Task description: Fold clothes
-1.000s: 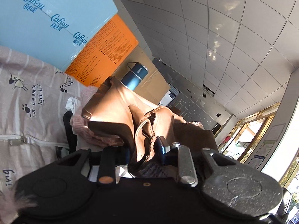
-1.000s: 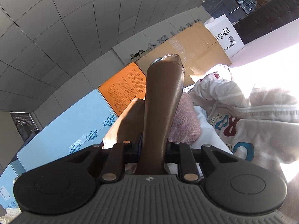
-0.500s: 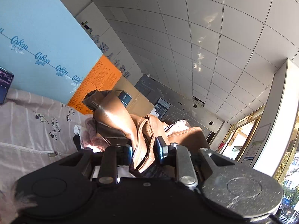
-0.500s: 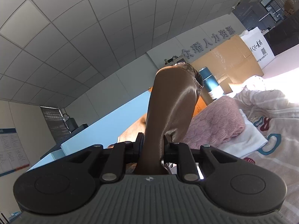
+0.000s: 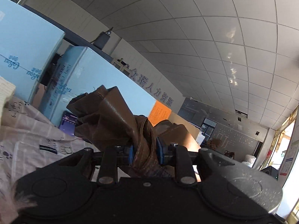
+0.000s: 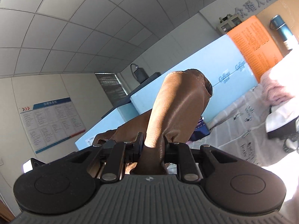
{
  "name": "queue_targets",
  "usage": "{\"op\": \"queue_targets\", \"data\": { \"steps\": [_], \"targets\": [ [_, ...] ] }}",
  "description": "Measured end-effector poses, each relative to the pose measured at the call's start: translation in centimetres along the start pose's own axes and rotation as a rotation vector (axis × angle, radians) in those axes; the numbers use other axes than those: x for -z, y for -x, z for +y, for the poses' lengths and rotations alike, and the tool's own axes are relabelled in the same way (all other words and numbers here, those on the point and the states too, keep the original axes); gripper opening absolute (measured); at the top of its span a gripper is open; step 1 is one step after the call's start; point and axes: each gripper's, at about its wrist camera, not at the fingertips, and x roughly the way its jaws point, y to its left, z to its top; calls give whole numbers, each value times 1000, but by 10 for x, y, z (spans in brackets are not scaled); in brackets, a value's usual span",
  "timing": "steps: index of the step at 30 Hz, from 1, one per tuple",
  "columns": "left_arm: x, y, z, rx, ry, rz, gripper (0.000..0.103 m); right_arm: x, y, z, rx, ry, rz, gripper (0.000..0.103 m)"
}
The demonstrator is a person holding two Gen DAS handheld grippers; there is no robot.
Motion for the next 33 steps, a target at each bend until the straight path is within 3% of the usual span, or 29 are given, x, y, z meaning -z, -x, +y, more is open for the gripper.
{"op": "queue_targets", "data": {
  "steps": [4,8,10,12,14,16,18,20,23,27,30,33],
  "targets": [
    [8,34,16,-150,-1,11,25,22,-42,10,-58,-23,130,15],
    [24,49,38,-260,101,102,25,40,-75,13,2,-7,285,16],
    [31,54,50,-276,172,129,25,49,-81,17,59,22,345,16],
    [32,53,48,-286,157,142,28,55,-81,18,107,54,374,21],
    [32,55,44,-296,133,148,44,56,-77,17,130,60,375,26],
    [29,59,44,-325,109,141,75,53,-76,15,178,84,364,34],
    [24,67,47,-369,88,108,91,53,-72,15,236,105,350,49],
    [18,77,51,-423,71,57,99,51,-67,15,288,112,324,65],
    [0,89,60,-492,55,-36,103,44,-56,19,317,103,242,77],
    [-25,82,71,-524,49,-99,103,43,-50,43,226,215,217,81],
    [-33,65,80,-498,25,-85,103,57,-53,70,116,337,276,82],
    [-26,56,92,-475,49,-49,103,74,-61,84,-29,367,375,82]
  ]
}}
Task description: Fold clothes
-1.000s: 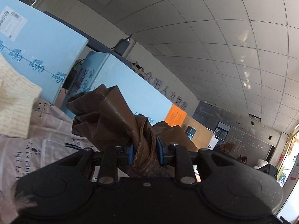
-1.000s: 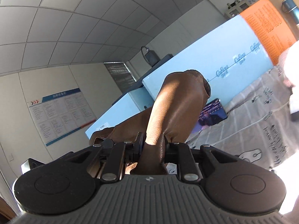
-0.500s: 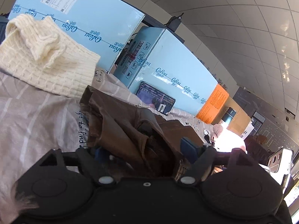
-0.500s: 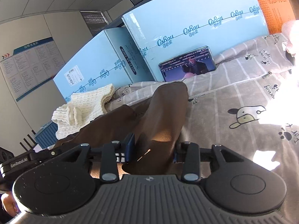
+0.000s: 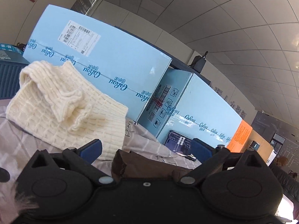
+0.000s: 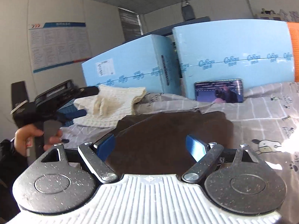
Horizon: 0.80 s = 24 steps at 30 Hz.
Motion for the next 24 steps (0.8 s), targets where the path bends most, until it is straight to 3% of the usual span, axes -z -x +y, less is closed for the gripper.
{"op": "queue_targets", "data": {
  "steps": [2,6,10,13,19,24],
  "targets": [
    [4,-6,5,9,8,28,103,3,-10,10,-70,24,47,82],
    [6,-6,9,12,29,45,103,6,-27,34,-103,140,118,86],
    [8,-7,8,39,27,59,103,13,-43,49,-75,243,181,86],
    [9,-8,8,44,30,71,103,14,-52,50,6,259,203,85],
    [11,-9,8,52,28,87,103,6,-47,47,90,257,122,83],
    [11,-10,8,58,28,91,103,9,-61,61,159,335,151,74]
  ]
}}
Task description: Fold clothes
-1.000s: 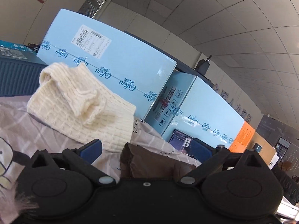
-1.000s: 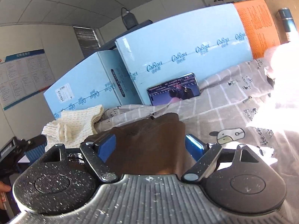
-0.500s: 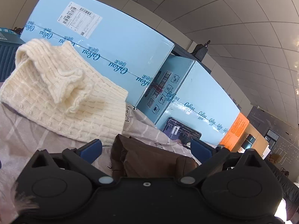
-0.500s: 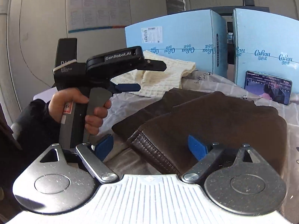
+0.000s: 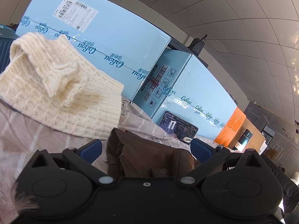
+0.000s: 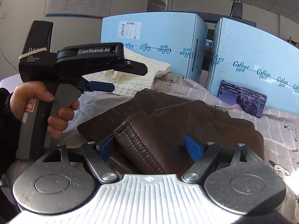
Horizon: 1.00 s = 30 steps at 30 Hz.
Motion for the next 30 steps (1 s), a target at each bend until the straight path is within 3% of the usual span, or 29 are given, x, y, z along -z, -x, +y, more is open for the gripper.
{"op": "queue_targets", "data": {
  "steps": [2,4,6,9,17,20,24,27,30],
  "targets": [
    [0,0,0,0,1,3,103,-1,-6,8,17,38,17,69],
    [0,-1,0,0,1,4,103,-3,-11,11,39,55,22,54],
    [0,-1,1,1,4,5,103,-4,-12,10,56,54,14,29],
    [0,-2,1,0,5,9,103,-8,-4,2,80,4,-41,13],
    [1,-4,2,-3,5,22,103,-22,60,-55,287,-241,-300,7],
    [2,-6,1,-3,0,28,103,-17,86,-81,405,-342,-369,7],
    [3,-8,0,-8,-9,43,103,1,118,-117,501,-525,-458,7],
    [5,-10,-1,-14,-18,53,103,24,131,-137,552,-667,-476,7],
    [6,-12,-1,-20,-28,66,103,51,135,-154,621,-797,-436,7]
  ]
}}
